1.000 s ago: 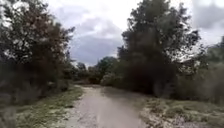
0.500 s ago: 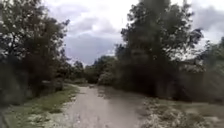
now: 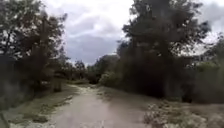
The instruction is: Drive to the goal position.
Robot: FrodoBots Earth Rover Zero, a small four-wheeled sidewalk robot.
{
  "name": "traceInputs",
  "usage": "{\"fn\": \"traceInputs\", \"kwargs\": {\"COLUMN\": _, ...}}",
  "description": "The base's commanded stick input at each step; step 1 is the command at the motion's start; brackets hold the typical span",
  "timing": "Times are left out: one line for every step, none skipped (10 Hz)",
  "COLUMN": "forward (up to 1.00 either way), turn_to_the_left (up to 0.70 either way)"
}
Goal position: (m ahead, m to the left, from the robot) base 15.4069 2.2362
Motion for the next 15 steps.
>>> {"fn": "traceInputs", "kwargs": {"forward": 0.85, "turn_to_the_left": 0.0}}
{"fn": "traceInputs", "kwargs": {"forward": 0.85, "turn_to_the_left": 0.0}}
{"fn": "traceInputs", "kwargs": {"forward": 0.85, "turn_to_the_left": 0.0}}
{"fn": "traceInputs", "kwargs": {"forward": 0.85, "turn_to_the_left": 0.0}}
{"fn": "traceInputs", "kwargs": {"forward": 0.85, "turn_to_the_left": 0.0}}
{"fn": "traceInputs", "kwargs": {"forward": 0.85, "turn_to_the_left": 0.0}}
{"fn": "traceInputs", "kwargs": {"forward": 0.85, "turn_to_the_left": 0.0}}
{"fn": "traceInputs", "kwargs": {"forward": 0.85, "turn_to_the_left": 0.0}}
{"fn": "traceInputs", "kwargs": {"forward": 0.85, "turn_to_the_left": 0.0}}
{"fn": "traceInputs", "kwargs": {"forward": 0.85, "turn_to_the_left": 0.0}}
{"fn": "traceInputs", "kwargs": {"forward": 0.85, "turn_to_the_left": 0.0}}
{"fn": "traceInputs", "kwargs": {"forward": 0.85, "turn_to_the_left": 0.0}}
{"fn": "traceInputs", "kwargs": {"forward": 0.85, "turn_to_the_left": 0.05}}
{"fn": "traceInputs", "kwargs": {"forward": 0.85, "turn_to_the_left": 0.2}}
{"fn": "traceInputs", "kwargs": {"forward": 0.85, "turn_to_the_left": 0.3}}
